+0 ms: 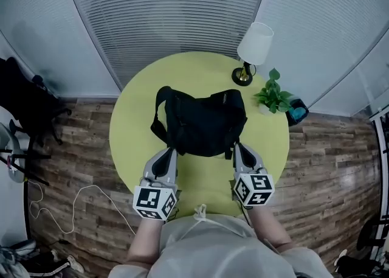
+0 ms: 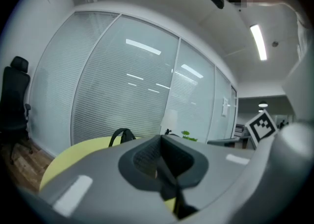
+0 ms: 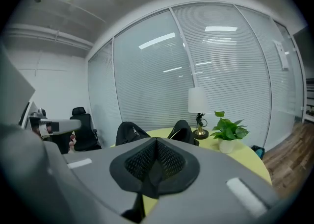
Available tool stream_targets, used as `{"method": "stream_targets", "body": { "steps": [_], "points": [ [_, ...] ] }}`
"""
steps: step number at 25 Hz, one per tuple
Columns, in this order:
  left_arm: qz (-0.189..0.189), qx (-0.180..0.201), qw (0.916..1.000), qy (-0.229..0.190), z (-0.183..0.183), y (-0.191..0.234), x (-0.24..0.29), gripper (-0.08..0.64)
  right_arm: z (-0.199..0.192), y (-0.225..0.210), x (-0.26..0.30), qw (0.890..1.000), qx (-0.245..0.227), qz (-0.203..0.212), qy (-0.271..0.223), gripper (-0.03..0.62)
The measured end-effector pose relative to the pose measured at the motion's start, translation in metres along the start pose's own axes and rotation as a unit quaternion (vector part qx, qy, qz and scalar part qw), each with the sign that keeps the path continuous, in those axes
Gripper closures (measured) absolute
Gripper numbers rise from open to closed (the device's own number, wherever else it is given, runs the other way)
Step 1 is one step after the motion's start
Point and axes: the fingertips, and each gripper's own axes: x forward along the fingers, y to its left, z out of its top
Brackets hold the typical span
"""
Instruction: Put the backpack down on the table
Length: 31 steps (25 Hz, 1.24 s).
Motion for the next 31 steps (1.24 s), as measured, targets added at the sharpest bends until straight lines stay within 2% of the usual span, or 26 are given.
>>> {"method": "stream_targets", "body": {
  "steps": [4,11,18,31],
  "points": [
    [-0.01,0.034,0.9993,-0.011,0.01,-0.01,-0.005,0.555,0.012,0.005,-0.008,1.0,-0.009,0.011,-0.01,0.594],
    [-0.001,0.048,0.9988,-0.011,0.015,-0.013,-0.006,0.554,0.015,0.013,-0.015,1.0,-0.017,0.023,-0.01,0.594],
    [0.01,0.037,0.9992,-0.006,0.009,-0.01,-0.002,0.554,0.011,0.01,-0.015,0.999,-0.032,0.018,-0.005,0.594],
    [0.002,0.03,0.9995,0.003,0.003,-0.017,0.005,0.554,0.014,0.005,-0.021,0.999,-0.047,0.01,-0.006,0.594]
  ]
}}
